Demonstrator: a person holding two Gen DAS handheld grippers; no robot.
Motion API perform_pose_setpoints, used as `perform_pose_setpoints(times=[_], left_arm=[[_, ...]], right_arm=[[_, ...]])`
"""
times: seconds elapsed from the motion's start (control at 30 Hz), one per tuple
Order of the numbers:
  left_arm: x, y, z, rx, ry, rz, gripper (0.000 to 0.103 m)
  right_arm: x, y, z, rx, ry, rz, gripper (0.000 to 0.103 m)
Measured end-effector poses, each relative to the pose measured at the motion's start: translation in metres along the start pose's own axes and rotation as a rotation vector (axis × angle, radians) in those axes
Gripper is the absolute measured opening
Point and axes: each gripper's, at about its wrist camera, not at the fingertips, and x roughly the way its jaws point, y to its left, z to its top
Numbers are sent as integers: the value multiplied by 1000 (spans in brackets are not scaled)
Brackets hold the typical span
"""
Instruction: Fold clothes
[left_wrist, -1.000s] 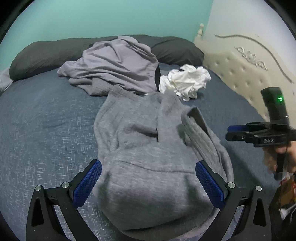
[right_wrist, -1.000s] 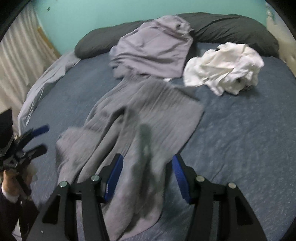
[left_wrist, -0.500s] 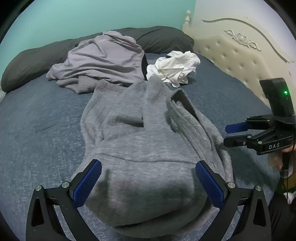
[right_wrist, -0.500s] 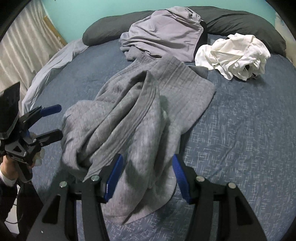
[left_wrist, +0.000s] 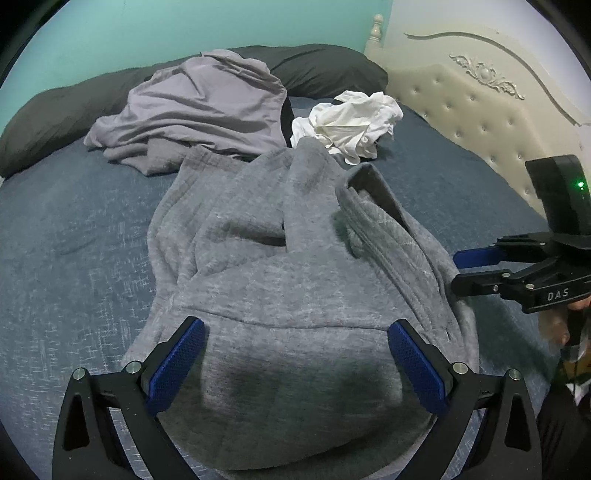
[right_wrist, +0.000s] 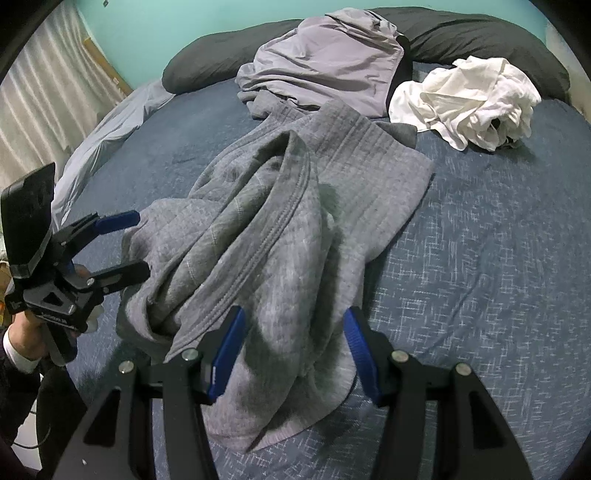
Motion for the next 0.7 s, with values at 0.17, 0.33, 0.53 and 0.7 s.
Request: perform_pose_setpoints(times=[0.17, 0.33, 0.53, 0.7], left_arm=[[0, 4, -2, -2, -12, -9, 86], [2, 0, -4, 31, -4, -12, 71], [-5, -1, -7, 19, -8, -47, 67], [-18, -20, -5, 37, -8, -89, 67]], right_arm=[[6, -2, -1, 15, 1, 3, 57], [10, 0, -2, 19, 3, 5, 57], [14, -3, -5, 43, 7, 14, 57], [8, -6, -7, 60, -5, 22, 57]])
